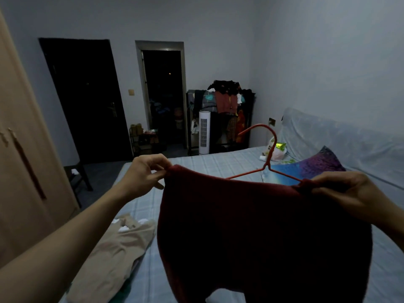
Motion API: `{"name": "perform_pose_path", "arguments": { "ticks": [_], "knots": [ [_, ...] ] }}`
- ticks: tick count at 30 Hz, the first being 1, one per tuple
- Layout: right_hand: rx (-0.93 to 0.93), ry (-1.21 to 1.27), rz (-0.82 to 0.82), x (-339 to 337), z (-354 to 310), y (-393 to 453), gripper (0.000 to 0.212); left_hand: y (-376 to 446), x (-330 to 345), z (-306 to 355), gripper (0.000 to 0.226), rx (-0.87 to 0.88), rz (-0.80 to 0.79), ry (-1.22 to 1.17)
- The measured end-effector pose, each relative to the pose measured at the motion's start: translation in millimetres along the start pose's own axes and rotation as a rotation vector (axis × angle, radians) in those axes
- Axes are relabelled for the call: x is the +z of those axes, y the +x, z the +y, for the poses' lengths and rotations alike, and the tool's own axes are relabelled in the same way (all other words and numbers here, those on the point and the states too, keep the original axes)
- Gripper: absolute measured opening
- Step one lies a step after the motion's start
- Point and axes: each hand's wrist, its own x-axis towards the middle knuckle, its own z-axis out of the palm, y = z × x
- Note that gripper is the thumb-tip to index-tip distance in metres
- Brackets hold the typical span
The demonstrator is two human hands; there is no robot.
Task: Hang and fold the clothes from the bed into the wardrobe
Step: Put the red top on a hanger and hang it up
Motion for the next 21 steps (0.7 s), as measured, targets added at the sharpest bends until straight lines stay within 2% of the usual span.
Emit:
{"name": "perform_pose_path", "arguments": {
  "ticks": [4,7,10,16,21],
  "knots": [
    [0.026,-0.029,-0.088,2.5,0.3,-4.3,0.024,7.0,21.7,4.9,0.012,-0.023,0.029,0.028],
    [0.031,-0.029,-0.084,11.4,-1.3,-6.5,0.026,12.5,39.3,11.5,0.013,-0.028,-0.010,-0.023],
    [0.035,-0.056,-0.037,19.3,1.9,-7.7,0.026,17.1,56.1,17.4,0.013,0.031,-0.093,0.038],
    [0.042,-0.039,0.045,57.6,6.7,-9.7,0.025,19.5,82.0,35.1,0.015,0.117,-0.090,0.087],
    [0.056,-0.012,0.224,84.3,7.8,-9.5,0.031,18.5,85.2,44.7,0.014,0.144,-0.050,0.039]
  ]
}}
